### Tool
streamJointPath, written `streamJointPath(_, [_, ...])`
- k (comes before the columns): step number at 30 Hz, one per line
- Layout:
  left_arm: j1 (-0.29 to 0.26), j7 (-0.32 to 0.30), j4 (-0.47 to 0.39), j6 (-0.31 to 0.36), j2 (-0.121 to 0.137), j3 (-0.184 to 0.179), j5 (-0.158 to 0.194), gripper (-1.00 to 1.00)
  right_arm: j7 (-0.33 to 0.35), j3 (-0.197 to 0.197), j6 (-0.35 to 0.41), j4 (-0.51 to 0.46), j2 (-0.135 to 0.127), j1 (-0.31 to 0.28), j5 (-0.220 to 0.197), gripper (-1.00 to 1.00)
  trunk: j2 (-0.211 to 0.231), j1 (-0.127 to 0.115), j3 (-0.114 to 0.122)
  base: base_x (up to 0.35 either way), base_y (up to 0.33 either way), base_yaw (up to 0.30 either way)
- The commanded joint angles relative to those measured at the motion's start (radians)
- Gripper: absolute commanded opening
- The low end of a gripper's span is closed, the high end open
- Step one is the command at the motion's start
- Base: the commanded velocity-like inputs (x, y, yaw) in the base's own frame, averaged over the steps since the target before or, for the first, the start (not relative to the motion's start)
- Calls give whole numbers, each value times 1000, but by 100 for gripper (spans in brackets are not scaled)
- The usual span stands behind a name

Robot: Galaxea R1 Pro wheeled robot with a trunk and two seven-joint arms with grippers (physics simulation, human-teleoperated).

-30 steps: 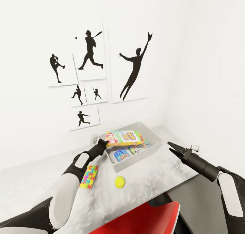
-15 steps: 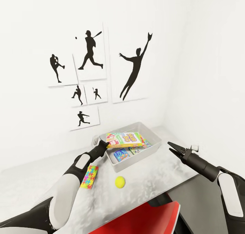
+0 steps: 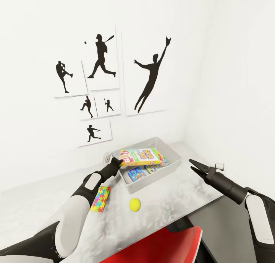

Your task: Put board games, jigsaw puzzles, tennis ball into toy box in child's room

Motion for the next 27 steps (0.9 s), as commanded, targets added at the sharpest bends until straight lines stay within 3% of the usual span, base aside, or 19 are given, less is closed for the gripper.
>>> streamJointPath(1, [-1,-1,-1,9,-1,7,5,-100,5,-2,5,0,0,-1,3,100,-2,1,-2,0,0,0])
streamJointPath(5, [-1,-2,-1,9,-1,4,5,-100,6,-5,5,0,0,-1,3,100,-2,1,-2,0,0,0])
streamJointPath(6, [-1,-2,-1,9,-1,4,5,100,6,-6,5,0,0,-2,3,100,-2,1,-2,0,0,0])
streamJointPath(15, [-1,-6,-1,10,-1,2,5,100,6,-6,5,0,0,-1,3,100,-2,1,-2,0,0,0])
streamJointPath(22, [-1,-45,-13,21,-1,2,5,100,6,-6,5,0,0,-1,3,100,-2,1,-2,0,0,0])
streamJointPath(25, [-2,-67,-24,58,-1,4,7,100,6,-6,5,0,0,-1,3,100,-2,1,-2,0,0,0])
streamJointPath(27, [-2,-82,-58,129,-1,7,8,100,6,-6,5,0,0,-2,3,100,-2,1,-2,0,0,0])
